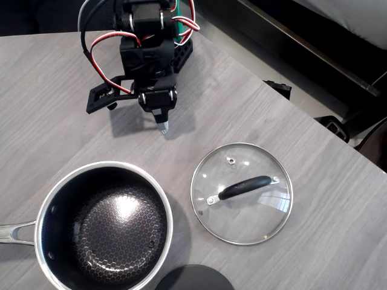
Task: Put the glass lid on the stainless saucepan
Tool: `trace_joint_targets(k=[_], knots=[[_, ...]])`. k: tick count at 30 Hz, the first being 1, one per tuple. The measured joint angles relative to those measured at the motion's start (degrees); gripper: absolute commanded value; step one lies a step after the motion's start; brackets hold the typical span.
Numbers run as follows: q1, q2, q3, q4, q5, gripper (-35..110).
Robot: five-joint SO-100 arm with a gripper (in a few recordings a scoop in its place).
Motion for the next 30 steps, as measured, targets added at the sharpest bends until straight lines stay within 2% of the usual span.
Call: trace_joint_targets(k=[28,30], knots=[[-0.79,0.00,0.00,0.00,0.00,0],[-1.67,0.00,0.00,-0.53,2.29,0]])
